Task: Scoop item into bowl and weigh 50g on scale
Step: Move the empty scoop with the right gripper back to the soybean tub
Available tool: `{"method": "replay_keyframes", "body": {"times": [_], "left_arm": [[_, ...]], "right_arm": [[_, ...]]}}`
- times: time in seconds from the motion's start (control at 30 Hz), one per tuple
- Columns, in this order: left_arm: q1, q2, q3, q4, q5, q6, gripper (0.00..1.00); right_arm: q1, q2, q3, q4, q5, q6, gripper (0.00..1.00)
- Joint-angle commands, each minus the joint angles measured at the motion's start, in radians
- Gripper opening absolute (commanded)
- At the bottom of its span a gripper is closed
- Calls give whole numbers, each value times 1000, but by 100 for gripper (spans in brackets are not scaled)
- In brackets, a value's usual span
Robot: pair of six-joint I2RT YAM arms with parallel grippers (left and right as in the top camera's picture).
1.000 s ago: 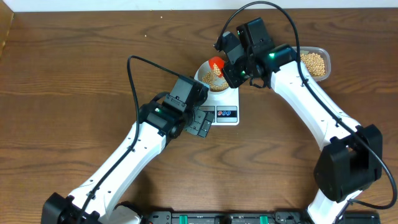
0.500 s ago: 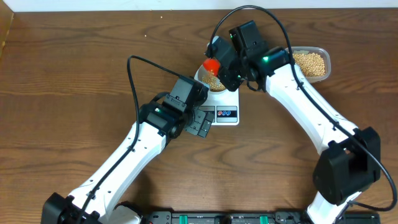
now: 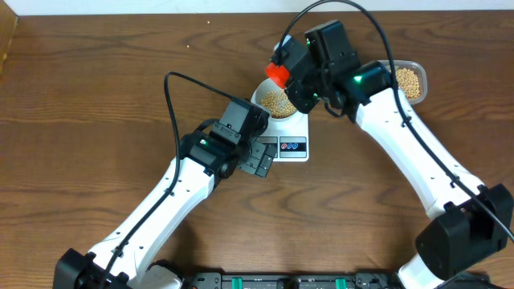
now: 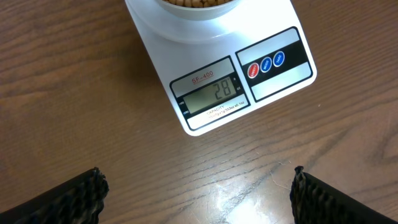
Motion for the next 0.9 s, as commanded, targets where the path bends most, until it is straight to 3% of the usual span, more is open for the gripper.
{"method": "replay_keyframes", "body": {"times": [0.0, 0.53, 0.87], "left_arm": [[3, 8, -6, -3, -2, -5, 97], [3, 8, -6, -3, -2, -5, 96], [3, 8, -6, -3, -2, -5, 96]], "right_arm": [[-72, -58, 10, -12, -57, 97, 1], [-461, -140, 7, -178, -29, 215, 1], [-589, -66, 3, -176, -29, 215, 1]]}}
